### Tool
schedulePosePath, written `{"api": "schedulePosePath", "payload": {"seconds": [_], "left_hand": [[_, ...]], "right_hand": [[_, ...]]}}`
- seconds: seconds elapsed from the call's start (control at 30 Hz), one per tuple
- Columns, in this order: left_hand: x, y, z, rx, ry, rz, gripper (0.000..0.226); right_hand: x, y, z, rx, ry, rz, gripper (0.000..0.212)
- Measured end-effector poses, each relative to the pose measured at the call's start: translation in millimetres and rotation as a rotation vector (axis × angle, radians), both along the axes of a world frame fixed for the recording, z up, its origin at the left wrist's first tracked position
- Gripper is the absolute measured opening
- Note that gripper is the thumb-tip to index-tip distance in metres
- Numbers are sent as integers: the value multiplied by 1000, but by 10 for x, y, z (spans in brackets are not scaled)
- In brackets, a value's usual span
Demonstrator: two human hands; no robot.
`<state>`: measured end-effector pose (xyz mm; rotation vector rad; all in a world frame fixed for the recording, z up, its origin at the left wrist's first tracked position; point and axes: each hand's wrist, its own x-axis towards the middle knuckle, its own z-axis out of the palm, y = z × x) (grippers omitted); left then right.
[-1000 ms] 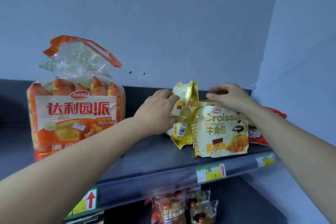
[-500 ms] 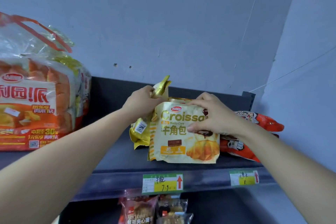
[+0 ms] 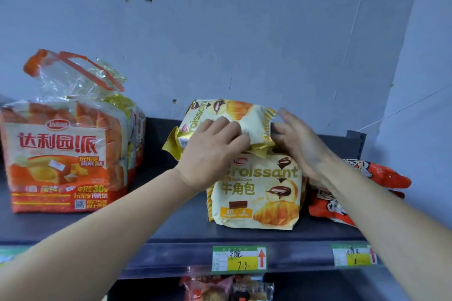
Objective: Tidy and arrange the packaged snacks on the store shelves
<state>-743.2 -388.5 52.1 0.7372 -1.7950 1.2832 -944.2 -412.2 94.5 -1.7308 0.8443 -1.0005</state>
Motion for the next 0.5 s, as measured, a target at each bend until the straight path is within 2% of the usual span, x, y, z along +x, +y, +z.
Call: {"api": "schedulePosePath", "payload": {"seconds": [0.07,0.1,0.2,0.27,0.4,0.5], "left_hand": [[8,44,23,-50,-80,1,16],[6,58,26,-69,-118,3,16],[7,66,46,-116,-170,-8,18],[27,70,39,-121,-155,-10,21],[163,36,-68,-50,-80,23,21],[239,52,-155,80,159,44,34]], "right_hand": [[26,2,71,58,-58,9,75],[67,9,91,61,-77,-34,74],[194,20,85,33,-156,-197,55],[225,-1,64,10,-238,-229,50],[261,-11,48,-22,-428,-260,35],[242,-21,49,-36,-505,-269,31]]}}
